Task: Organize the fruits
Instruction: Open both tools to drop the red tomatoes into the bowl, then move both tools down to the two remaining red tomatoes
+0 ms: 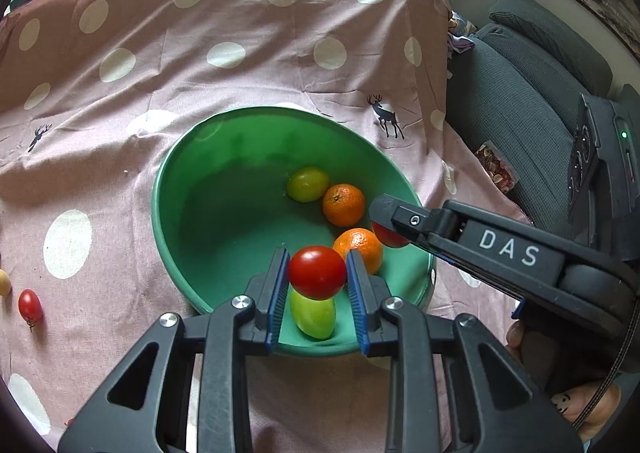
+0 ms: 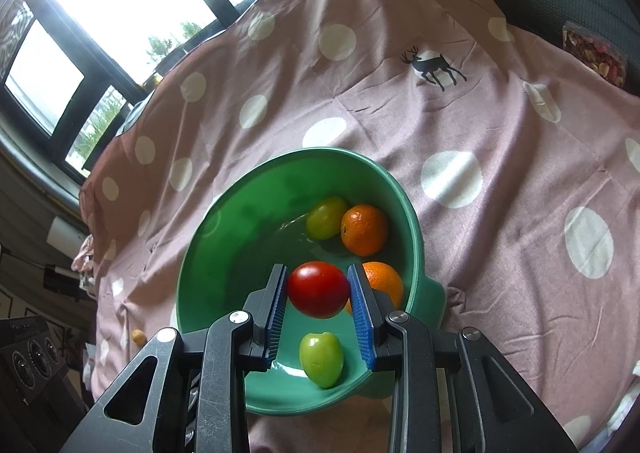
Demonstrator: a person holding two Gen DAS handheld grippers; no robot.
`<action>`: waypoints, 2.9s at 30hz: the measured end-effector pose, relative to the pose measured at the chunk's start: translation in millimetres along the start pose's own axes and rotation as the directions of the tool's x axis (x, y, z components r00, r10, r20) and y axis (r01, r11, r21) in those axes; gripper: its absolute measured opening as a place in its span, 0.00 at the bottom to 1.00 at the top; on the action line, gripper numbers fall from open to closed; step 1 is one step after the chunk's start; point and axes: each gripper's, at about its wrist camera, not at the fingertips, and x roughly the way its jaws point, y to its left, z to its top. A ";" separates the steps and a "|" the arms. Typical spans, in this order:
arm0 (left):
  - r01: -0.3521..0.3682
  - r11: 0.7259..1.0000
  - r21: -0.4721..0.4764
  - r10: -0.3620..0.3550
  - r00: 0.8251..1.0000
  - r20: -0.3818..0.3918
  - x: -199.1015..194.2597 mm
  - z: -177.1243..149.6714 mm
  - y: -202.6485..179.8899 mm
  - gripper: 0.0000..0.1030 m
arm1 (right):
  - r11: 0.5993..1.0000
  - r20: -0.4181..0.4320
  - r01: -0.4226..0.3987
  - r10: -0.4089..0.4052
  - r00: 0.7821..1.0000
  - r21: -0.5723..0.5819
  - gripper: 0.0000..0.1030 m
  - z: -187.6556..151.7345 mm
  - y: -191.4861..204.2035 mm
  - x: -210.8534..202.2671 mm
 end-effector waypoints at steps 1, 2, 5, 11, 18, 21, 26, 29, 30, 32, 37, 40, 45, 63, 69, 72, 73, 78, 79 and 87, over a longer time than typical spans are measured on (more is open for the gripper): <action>-0.003 1.000 0.000 0.003 1.000 -0.002 0.9 0.0 -0.2 0.28 | 1.000 0.000 0.001 -0.001 1.000 0.000 0.32 -0.2 -0.1 0.1; -0.004 1.000 -0.001 0.004 1.000 -0.004 1.8 -0.1 0.1 0.28 | 1.000 0.000 -0.002 0.002 1.000 0.002 0.32 -0.2 0.1 0.1; -0.004 1.000 -0.008 0.004 1.000 -0.009 3.9 -1.0 1.8 0.28 | 1.000 -0.009 0.002 -0.002 1.000 0.003 0.32 -0.4 -0.7 2.2; -0.011 1.000 -0.010 0.011 1.000 -0.025 9.2 -2.4 3.1 0.28 | 1.000 -0.034 0.017 -0.017 0.999 0.008 0.32 -1.0 -2.3 7.9; -0.011 1.000 -0.010 0.011 1.000 -0.025 12.2 -2.9 3.0 0.28 | 0.999 -0.051 0.045 -0.046 0.998 -0.008 0.32 -2.8 -0.8 11.2; -0.012 1.000 -0.010 0.012 1.000 -0.025 12.7 -2.6 3.5 0.28 | 0.999 -0.060 0.048 -0.049 0.997 -0.009 0.32 -3.4 -0.4 12.5; -0.022 1.000 -0.008 0.022 0.999 -0.024 14.4 -2.5 2.9 0.28 | 0.998 -0.073 0.056 -0.056 0.996 -0.007 0.32 -4.3 -0.7 14.5; -0.022 1.000 -0.008 0.022 0.999 -0.026 15.6 -2.8 2.6 0.28 | 0.998 -0.074 0.060 -0.061 0.995 -0.012 0.32 -4.5 0.1 14.7; -0.022 1.000 -0.008 0.022 0.999 -0.027 16.3 -2.5 2.1 0.28 | 0.998 -0.076 0.060 -0.061 0.995 -0.013 0.32 -4.5 0.3 15.3; -0.025 1.000 -0.006 0.025 0.999 -0.028 16.8 -2.4 1.8 0.28 | 0.998 -0.080 0.058 -0.059 0.995 -0.012 0.32 -4.4 0.3 15.9; -0.031 0.999 -0.008 0.031 0.999 -0.028 18.1 -2.2 1.4 0.28 | 0.998 -0.085 0.058 -0.060 0.995 -0.016 0.32 -4.5 1.4 16.6; -0.038 0.999 -0.010 0.038 0.999 -0.023 17.1 -1.8 1.1 0.31 | 0.999 -0.086 0.052 -0.053 0.995 -0.010 0.32 -4.6 0.2 16.7; -0.036 0.999 -0.015 0.036 0.999 0.022 6.0 0.0 2.4 0.53 | 0.999 -0.088 0.032 -0.031 0.996 0.010 0.32 -3.8 -2.5 15.5; -0.120 0.992 -0.037 0.124 0.986 0.110 -103.1 -14.3 46.8 0.73 | 0.996 0.032 0.046 -0.044 0.999 -0.070 0.59 -6.9 27.0 -15.1; -0.205 0.976 -0.069 0.211 0.973 0.092 -140.8 -38.4 83.4 0.75 | 0.991 0.056 0.054 -0.048 0.997 -0.121 0.60 -13.1 47.7 -20.3; -0.202 0.975 -0.097 0.209 0.976 0.065 -149.5 -53.5 99.5 0.75 | 0.988 0.050 0.045 -0.038 0.998 -0.146 0.60 -17.8 58.5 -19.6; -0.202 0.974 -0.105 0.208 0.977 0.047 -150.2 -58.4 104.5 0.75 | 0.987 0.042 0.037 -0.030 0.999 -0.155 0.61 -19.6 62.7 -18.8; -0.218 0.967 -0.132 0.214 0.976 -0.047 -140.8 -82.8 121.6 0.74 | 0.978 -0.001 -0.017 0.017 1.000 -0.210 0.61 -31.7 84.3 -13.8; -0.207 0.969 -0.132 0.199 0.977 -0.072 -136.1 -88.0 123.9 0.73 | 0.975 -0.013 -0.025 0.023 1.000 -0.220 0.61 -34.1 89.1 -12.2; -0.182 0.965 -0.188 0.146 0.970 -0.193 -100.2 -103.2 142.6 0.65 | 0.948 -0.077 -0.067 0.046 0.996 -0.311 0.62 -53.6 122.9 3.8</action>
